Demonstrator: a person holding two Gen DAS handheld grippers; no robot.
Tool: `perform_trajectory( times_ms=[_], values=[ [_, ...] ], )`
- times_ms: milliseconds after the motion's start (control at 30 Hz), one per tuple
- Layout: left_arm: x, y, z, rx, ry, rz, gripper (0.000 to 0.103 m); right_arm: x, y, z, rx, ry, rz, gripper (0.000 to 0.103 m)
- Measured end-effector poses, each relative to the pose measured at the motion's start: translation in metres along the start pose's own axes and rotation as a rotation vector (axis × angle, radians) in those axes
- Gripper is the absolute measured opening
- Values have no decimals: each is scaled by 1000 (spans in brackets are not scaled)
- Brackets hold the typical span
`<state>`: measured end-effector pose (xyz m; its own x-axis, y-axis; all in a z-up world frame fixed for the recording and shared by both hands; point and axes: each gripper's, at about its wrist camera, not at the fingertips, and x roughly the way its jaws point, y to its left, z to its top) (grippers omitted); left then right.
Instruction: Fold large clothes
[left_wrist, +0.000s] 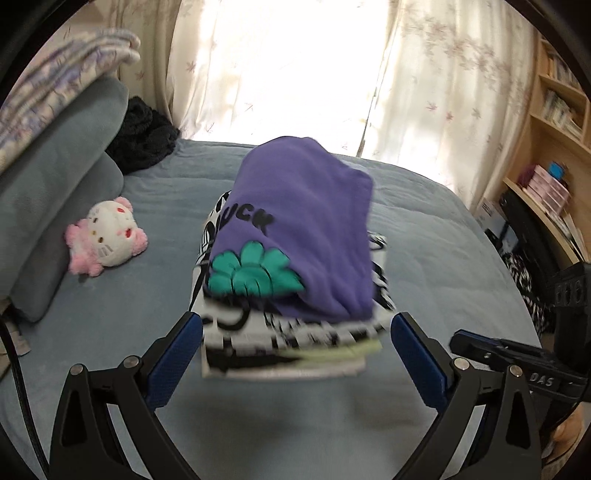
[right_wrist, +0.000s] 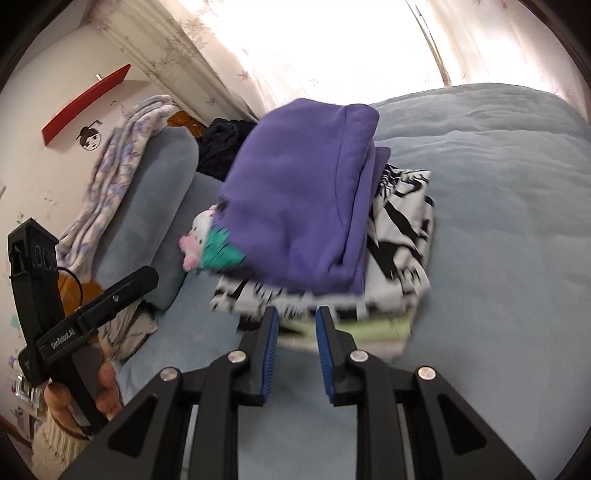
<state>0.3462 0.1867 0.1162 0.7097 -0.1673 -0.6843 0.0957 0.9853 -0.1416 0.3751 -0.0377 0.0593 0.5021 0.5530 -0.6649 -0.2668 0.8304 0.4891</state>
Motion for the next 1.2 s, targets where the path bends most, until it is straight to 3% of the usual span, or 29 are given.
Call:
perform_trajectory(
  times_ms=[233, 400, 600, 833, 967, 1200],
  values=[
    [-106, -49, -39, 35, -6, -24, 101, -122, 40, -57, -80, -9, 4, 22],
    [-176, -98, -75, 109, -37, -51, 101, -207, 70, -97, -163, -59, 1, 38],
    [-230, -152, -127, 196, -94, -61, 101, -263, 77, -143, -202, -89, -45, 39],
    [-248, -183, -187, 174, -142, -35, 102, -293, 55, -197, -215, -114, -129, 41],
    [-235, -194, -227, 150, -144, -31, 102, -297, 36, -232, -194, -130, -172, 60],
    [-188, -201, -296, 69, -91, 61, 102, -288, -3, -298, -111, -194, -285, 76]
  ],
)
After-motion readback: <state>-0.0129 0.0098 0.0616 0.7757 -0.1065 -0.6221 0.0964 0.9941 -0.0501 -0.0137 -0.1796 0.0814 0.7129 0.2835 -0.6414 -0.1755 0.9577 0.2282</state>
